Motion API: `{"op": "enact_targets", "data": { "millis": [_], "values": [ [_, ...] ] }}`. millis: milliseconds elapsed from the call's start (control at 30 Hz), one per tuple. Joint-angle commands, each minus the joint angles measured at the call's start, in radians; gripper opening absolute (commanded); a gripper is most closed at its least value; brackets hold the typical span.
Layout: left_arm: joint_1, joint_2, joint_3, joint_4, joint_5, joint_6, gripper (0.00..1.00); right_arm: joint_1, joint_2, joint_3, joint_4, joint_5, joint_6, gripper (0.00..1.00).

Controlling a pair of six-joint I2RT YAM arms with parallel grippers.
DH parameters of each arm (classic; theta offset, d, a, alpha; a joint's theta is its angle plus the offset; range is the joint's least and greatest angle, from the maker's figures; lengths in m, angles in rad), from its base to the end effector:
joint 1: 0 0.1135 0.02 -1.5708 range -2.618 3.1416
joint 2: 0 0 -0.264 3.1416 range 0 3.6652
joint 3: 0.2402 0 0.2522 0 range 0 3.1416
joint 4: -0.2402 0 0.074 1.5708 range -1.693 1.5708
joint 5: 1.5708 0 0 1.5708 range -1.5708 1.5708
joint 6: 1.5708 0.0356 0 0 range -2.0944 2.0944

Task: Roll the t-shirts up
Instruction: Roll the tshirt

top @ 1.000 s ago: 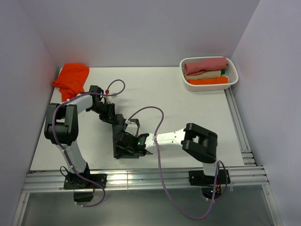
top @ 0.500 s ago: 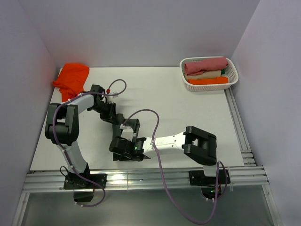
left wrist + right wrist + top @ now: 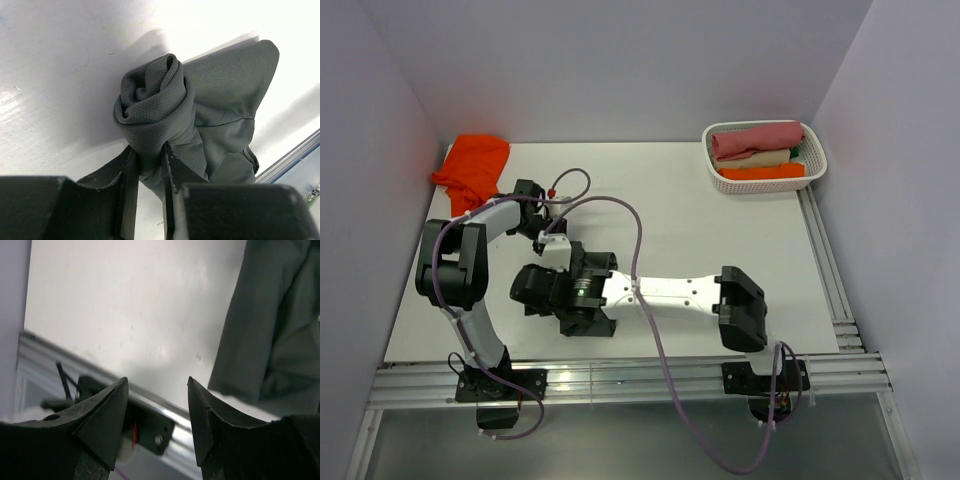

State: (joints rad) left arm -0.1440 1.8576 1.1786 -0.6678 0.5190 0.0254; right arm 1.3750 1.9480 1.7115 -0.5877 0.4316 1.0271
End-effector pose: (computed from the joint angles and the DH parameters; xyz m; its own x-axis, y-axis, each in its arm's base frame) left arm 0.3402 -0.0672 0.1573 -0.9587 0.1613 -0.2343 0.2581 0.8397 -0.4778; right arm 0.1005 0.4303 0.2818 -0.7890 0.0173 -0.6141 -0.3101 0.8517 0.4224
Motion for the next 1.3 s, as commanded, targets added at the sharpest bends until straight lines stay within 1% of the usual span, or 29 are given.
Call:
{"op": "enact_targets", "data": {
  "millis": [0,67,133,233,433,567,700,967,1267],
  "values": [
    [-0.006,-0.026,0.015,0.031,-0.079,0.031,0.0,-0.034,0.116,0.112,-0.164,0.174,-0.047,0.58],
    [-0.008,-0.031,0.015,0.031,-0.083,0.03,0.0,-0.047,0.144,0.141,-0.155,0.187,-0.064,0.58],
    [-0.009,-0.028,0.018,0.031,-0.083,0.027,0.0,-0.073,0.17,0.142,-0.112,0.191,-0.081,0.57],
    [-0.015,-0.031,0.019,0.03,-0.085,0.022,0.0,-0.096,0.199,0.148,-0.095,0.212,-0.084,0.57],
    [-0.031,-0.032,0.019,0.031,-0.093,0.016,0.0,-0.106,0.224,0.125,-0.017,0.2,-0.107,0.57],
    [-0.035,-0.032,0.019,0.031,-0.097,0.013,0.0,-0.109,0.25,0.143,-0.043,0.199,-0.094,0.57],
    [-0.039,-0.031,0.019,0.031,-0.099,0.011,0.0,-0.108,0.236,0.109,0.0,0.19,-0.096,0.56],
    [-0.045,-0.034,0.021,0.031,-0.105,0.01,0.0,-0.111,0.295,0.142,-0.014,0.159,-0.096,0.56],
    [-0.045,-0.041,0.03,0.024,-0.103,0.008,0.01,-0.111,0.322,0.119,-0.096,0.118,-0.018,0.56]
  ]
}}
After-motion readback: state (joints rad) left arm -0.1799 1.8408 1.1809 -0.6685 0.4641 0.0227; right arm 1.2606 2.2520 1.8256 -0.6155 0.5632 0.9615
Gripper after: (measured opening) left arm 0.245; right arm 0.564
